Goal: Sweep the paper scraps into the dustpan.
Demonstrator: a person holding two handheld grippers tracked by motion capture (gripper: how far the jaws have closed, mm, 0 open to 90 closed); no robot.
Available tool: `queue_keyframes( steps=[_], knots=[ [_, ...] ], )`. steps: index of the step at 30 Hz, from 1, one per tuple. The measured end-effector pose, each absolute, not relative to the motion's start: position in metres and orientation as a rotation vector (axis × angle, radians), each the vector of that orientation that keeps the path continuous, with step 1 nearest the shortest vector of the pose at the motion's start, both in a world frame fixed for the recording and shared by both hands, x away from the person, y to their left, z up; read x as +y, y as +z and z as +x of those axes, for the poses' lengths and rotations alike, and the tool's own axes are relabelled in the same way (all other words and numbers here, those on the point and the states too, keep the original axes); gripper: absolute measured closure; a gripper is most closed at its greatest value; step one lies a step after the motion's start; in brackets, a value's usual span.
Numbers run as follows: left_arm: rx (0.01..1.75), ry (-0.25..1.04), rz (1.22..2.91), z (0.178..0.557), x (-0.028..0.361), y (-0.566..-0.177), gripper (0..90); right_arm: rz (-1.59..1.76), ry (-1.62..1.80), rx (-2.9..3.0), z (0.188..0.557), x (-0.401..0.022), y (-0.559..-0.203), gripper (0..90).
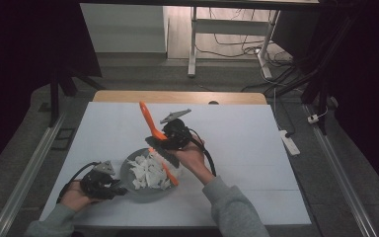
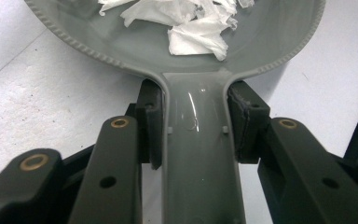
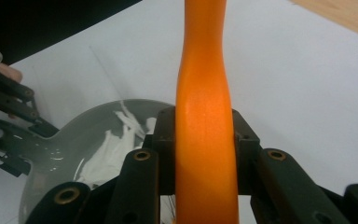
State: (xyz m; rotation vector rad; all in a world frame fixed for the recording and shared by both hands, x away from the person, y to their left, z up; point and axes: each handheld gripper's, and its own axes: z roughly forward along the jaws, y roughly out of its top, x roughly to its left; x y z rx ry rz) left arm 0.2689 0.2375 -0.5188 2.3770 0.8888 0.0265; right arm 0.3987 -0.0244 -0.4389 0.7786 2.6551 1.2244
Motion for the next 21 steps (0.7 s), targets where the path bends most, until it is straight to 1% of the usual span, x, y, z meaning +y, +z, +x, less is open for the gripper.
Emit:
queue_keyframes(
  steps=[6, 12, 17, 21],
  knots=[
    [0.89, 0.024, 2.375, 0.269, 0.237, -0.519, 61.3, 0.865, 1.205, 2.588, 0.406, -0.046, -0.438, 70.5],
    [0.89, 0.023, 2.375, 0.269, 0.237, -0.519, 61.3, 0.985, 1.119, 2.586, 0.413, -0.062, -0.46, 70.5],
    [0.89, 0.023, 2.375, 0.269, 0.237, -0.519, 61.3, 1.003, 1.077, 2.625, 0.411, -0.057, -0.478, 70.6],
    [0.89, 0.022, 2.375, 0.269, 0.237, -0.519, 61.3, 0.978, 1.118, 2.661, 0.404, -0.041, -0.481, 70.6]
  ],
)
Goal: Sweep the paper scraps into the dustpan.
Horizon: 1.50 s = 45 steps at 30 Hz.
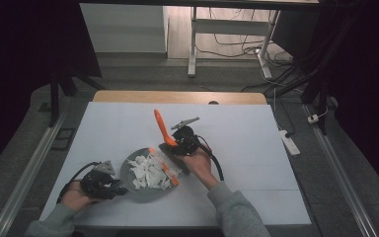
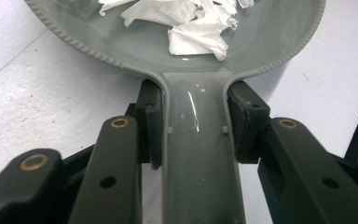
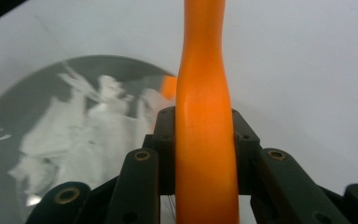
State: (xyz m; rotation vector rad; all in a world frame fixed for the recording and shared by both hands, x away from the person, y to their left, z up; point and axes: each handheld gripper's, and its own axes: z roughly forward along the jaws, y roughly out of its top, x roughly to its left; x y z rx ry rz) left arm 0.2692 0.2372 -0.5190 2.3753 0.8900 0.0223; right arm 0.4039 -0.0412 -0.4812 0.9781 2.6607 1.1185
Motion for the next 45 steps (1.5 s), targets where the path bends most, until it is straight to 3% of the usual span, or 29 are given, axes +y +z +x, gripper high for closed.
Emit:
queue_keyframes(
  steps=[9, 19, 33, 45],
  knots=[
    [0.89, 0.024, 2.374, 0.269, 0.237, -0.519, 61.3, 0.808, 1.251, 2.733, 0.372, 0.001, -0.47, 70.5],
    [0.889, 0.026, 2.375, 0.268, 0.237, -0.519, 61.3, 0.819, 1.285, 2.606, 0.387, -0.017, -0.445, 70.5],
    [0.888, 0.023, 2.375, 0.269, 0.238, -0.52, 61.3, 0.931, 1.106, 2.647, 0.428, -0.014, -0.484, 70.6],
    [0.888, 0.028, 2.372, 0.268, 0.238, -0.52, 61.3, 0.712, 1.191, 2.747, 0.392, 0.01, -0.472, 70.5]
  ],
)
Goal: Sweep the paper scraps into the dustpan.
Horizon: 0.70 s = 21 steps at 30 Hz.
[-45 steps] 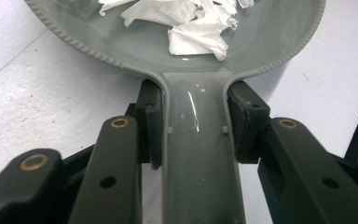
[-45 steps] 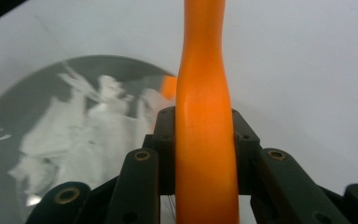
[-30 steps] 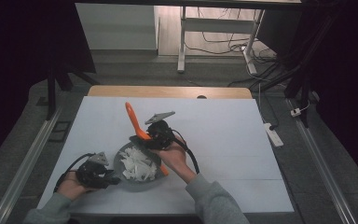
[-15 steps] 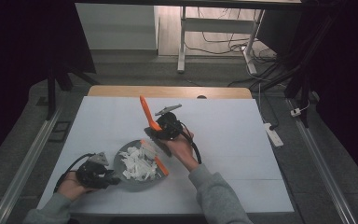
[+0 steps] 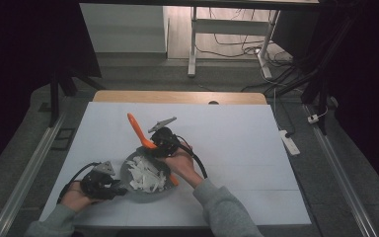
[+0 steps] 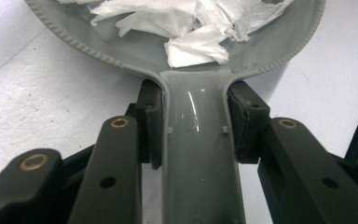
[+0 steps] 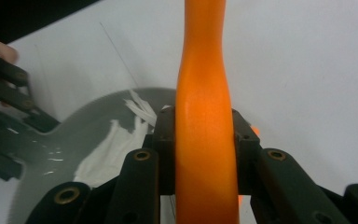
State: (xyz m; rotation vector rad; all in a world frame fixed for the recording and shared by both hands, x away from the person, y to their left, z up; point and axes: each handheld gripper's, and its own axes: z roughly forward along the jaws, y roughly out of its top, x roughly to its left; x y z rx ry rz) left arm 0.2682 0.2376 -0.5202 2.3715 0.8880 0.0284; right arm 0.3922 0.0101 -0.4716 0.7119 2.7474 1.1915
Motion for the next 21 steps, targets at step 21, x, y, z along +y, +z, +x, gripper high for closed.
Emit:
queue_keyframes(
  steps=[21],
  knots=[
    [0.89, 0.067, 2.319, 0.267, 0.239, -0.52, 61.3, 0.808, 1.346, 2.536, 0.384, -0.054, -0.432, 70.5]
  ],
)
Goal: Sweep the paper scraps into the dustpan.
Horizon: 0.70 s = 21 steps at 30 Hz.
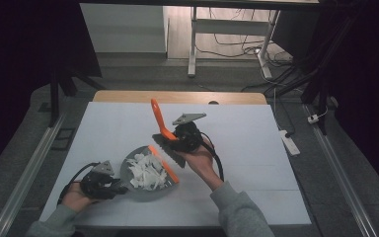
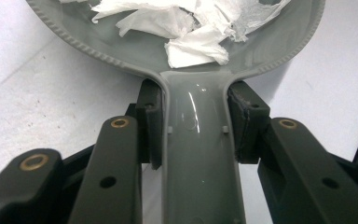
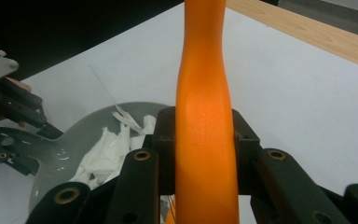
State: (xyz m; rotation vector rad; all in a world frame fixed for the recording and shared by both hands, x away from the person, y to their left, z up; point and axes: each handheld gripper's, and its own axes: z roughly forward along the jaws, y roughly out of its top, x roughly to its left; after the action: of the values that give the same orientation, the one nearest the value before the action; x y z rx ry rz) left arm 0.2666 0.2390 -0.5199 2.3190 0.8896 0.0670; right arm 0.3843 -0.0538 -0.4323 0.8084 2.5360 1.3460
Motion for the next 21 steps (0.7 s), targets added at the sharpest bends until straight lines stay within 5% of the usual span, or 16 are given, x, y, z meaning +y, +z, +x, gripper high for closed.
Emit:
queue_keyframes(
  steps=[21],
  knots=[
    [1.009, 0.178, 2.198, 0.263, 0.238, -0.509, 61.3, 0.89, 1.417, 2.47, 0.383, -0.114, -0.429, 70.5]
  ],
)
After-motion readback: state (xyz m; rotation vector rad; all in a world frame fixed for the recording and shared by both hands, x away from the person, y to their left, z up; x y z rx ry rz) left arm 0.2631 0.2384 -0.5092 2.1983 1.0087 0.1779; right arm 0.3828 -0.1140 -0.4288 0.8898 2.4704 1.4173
